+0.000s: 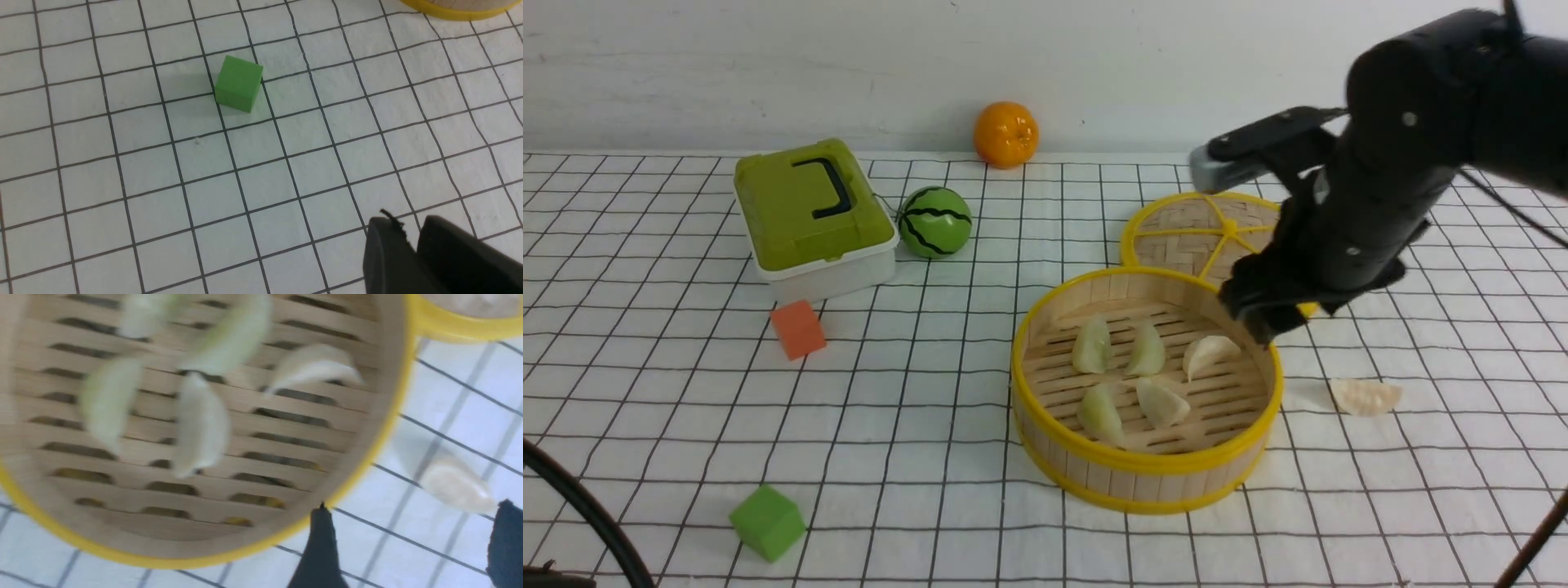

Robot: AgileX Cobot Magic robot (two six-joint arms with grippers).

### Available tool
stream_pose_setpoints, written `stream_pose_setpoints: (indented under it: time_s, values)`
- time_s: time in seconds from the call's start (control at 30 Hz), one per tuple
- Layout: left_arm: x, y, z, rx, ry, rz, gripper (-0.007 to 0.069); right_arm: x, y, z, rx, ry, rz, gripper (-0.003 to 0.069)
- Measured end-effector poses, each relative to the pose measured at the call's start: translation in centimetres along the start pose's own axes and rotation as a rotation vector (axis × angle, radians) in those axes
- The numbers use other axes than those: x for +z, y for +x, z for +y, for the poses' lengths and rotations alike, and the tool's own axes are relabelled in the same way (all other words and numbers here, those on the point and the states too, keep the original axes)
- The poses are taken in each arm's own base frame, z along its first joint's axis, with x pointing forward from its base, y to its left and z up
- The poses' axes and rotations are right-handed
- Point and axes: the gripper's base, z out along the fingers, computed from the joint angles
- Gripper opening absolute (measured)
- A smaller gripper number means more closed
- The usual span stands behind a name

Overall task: Put the dumplings into the steamer on the table with the white tablecloth.
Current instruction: 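Place the dumpling in the bamboo steamer basket with the right gripper, then reach for and grasp a dumpling lying on the table beside the steamer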

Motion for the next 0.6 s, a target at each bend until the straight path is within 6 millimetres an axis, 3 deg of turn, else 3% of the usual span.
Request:
stream_pose_setpoints:
  time_s: [0.17, 0.3, 0.4, 0.6]
  values:
    - [0.0, 0.0, 0.0, 0.000, 0.001, 0.000, 0.0117, 2.1, 0.5, -5.9, 0.081, 0.007, 0.056, 0.0486]
    - [0.0, 0.0, 0.0, 0.000, 0.001, 0.000, 0.0119, 5.0, 0.7, -7.3, 0.033, -0.060, 0.099, 0.0468]
    - [0.0, 0.0, 0.0, -0.001, 0.002, 0.001, 0.0122, 8.1, 1.0, -7.3, -0.073, -0.107, 0.144, 0.0454]
    - [0.0, 0.0, 0.0, -0.003, 0.005, 0.003, 0.0125, 12.2, 1.3, -7.6, -0.234, -0.098, 0.168, 0.0447]
